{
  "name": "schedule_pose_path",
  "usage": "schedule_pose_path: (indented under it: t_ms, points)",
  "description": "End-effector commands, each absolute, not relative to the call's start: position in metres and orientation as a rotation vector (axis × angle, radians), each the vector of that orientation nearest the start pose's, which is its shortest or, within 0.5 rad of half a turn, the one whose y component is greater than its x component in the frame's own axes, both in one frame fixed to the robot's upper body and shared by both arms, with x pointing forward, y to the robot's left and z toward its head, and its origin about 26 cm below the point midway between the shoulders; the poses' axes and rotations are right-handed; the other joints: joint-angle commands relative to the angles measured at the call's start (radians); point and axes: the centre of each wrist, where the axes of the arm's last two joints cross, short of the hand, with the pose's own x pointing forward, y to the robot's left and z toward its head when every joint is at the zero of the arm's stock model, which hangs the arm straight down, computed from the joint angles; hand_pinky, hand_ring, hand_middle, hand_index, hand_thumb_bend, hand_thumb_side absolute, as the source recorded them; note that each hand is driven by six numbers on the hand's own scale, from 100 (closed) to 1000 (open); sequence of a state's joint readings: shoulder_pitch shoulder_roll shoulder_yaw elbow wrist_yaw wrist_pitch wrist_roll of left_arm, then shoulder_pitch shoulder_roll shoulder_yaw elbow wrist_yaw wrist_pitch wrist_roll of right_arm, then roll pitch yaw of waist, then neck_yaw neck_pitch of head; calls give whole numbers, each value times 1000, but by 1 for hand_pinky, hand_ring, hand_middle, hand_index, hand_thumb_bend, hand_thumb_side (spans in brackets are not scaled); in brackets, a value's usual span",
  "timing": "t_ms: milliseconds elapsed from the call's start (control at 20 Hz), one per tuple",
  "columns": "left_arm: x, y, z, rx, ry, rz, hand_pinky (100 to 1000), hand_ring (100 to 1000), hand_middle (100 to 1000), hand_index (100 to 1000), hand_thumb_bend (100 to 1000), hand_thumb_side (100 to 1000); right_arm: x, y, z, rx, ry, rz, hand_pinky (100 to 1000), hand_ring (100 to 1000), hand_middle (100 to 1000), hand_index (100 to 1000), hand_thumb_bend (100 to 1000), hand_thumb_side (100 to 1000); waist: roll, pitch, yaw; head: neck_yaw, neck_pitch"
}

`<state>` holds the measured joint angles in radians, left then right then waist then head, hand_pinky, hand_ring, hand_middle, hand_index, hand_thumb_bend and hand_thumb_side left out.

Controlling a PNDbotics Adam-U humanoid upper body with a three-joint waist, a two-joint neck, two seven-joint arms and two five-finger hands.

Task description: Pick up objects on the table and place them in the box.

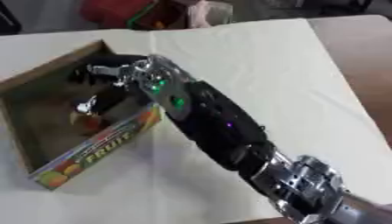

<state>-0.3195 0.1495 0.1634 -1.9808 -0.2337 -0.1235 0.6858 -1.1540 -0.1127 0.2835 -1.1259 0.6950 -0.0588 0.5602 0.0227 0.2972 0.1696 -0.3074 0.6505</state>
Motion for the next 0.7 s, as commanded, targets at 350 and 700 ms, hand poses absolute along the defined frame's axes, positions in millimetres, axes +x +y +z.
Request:
schedule_pose_path:
  t_ms: [350, 700]
  points:
    - [301, 277, 201, 762, -2435, 622, 304, 439, 424, 578, 100, 830, 409, -118, 371, -551, -2220, 1415, 775, 803, 804, 935, 100, 562, 10, -21, -15, 22, 0]
    - [300, 282, 201, 799, -2429, 630, 304, 439, 424, 578, 100, 829, 380, -171, 387, -661, -2375, 1277, 734, 785, 781, 913, 100, 708, 11, -21, -44, 69, 2]
